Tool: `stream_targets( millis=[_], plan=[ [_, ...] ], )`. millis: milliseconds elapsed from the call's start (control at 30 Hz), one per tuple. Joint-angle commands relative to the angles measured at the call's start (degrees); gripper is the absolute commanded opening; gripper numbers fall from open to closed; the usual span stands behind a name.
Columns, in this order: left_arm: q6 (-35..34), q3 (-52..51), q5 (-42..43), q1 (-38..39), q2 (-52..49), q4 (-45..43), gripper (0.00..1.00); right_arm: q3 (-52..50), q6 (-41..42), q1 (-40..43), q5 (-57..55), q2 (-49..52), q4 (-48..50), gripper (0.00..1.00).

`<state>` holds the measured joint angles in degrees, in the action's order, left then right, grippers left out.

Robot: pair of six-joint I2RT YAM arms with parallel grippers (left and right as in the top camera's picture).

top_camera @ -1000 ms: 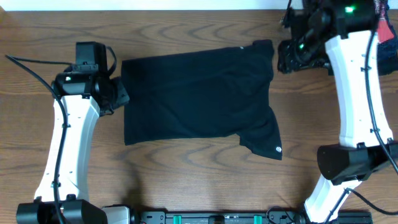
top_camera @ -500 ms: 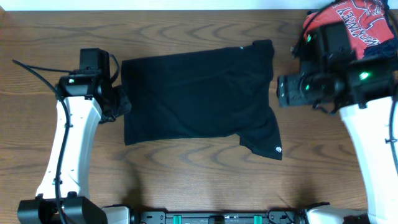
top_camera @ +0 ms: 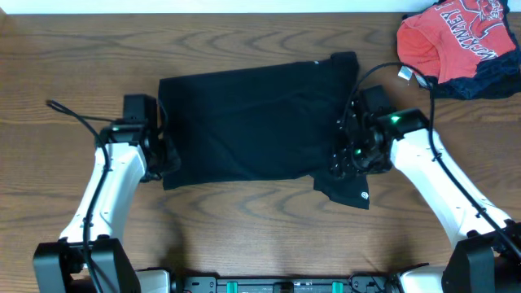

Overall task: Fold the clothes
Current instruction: 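Grasp the shirt's bottom edge with both grippers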

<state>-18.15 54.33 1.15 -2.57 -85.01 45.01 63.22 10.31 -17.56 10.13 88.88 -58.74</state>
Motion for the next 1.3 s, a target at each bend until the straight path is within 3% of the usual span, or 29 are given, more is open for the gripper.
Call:
stream_targets(
  millis=[0, 300, 767, 1267],
  plan=[
    [0.1, -4.1, -0.2, -0.2, -0.2, -2.0, 0.44, -2.4, 1.3, -2.1, 1.3, -1.3, 1.2, 0.70],
    [0.0, -10.2, -0.2, -0.2, -0.3, -8.7, 0.43, -7.8, 4.5, -6.3, 1.2, -1.3, 4.8, 0.67],
    [0.3, -13.2, -0.1, -0.2, -4.2, -18.4, 0.43, -8.1, 5.8, -14.0, 0.8, -1.3, 6.6, 0.66],
    [0.7, -13.2, 3.0, -0.2, -10.4, -21.2, 0.31, -8.2, 9.0, -14.4, -5.8, -1.3, 1.9, 0.64]
  ],
)
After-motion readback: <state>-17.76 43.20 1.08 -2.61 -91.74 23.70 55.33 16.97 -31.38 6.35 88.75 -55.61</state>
